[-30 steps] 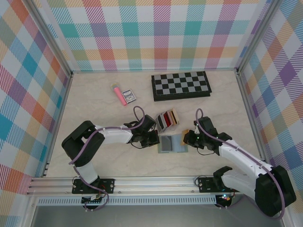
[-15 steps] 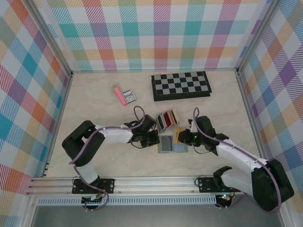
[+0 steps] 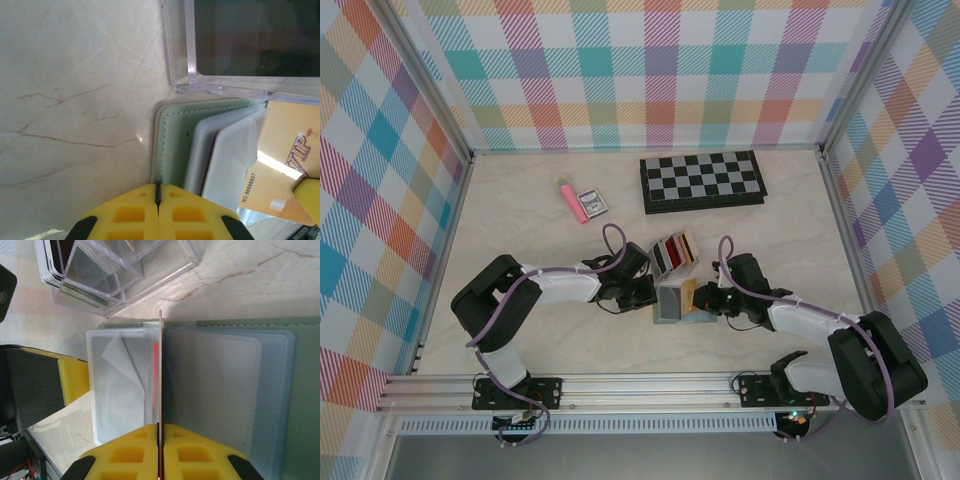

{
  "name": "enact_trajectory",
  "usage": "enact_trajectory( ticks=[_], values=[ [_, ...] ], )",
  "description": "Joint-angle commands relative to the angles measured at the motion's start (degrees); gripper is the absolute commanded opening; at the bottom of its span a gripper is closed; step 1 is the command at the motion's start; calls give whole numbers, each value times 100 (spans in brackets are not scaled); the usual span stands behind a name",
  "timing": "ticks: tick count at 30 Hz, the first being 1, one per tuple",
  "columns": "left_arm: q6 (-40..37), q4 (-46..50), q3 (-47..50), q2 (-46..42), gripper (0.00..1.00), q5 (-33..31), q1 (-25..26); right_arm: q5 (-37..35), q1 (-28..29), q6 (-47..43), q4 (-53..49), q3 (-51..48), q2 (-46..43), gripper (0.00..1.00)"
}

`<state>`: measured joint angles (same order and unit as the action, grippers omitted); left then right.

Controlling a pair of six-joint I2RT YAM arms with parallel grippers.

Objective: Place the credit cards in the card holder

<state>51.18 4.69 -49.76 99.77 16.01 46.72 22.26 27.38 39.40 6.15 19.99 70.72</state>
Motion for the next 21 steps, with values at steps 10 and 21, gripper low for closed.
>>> enact_trajectory(
  ticks=[10, 21],
  values=[
    [-82, 402, 159, 368, 0, -221, 4, 159, 85, -43, 96, -162, -455, 9],
    [-80, 392, 158, 351, 0, -216, 2, -80, 84, -107, 210, -241, -200, 9]
  ],
)
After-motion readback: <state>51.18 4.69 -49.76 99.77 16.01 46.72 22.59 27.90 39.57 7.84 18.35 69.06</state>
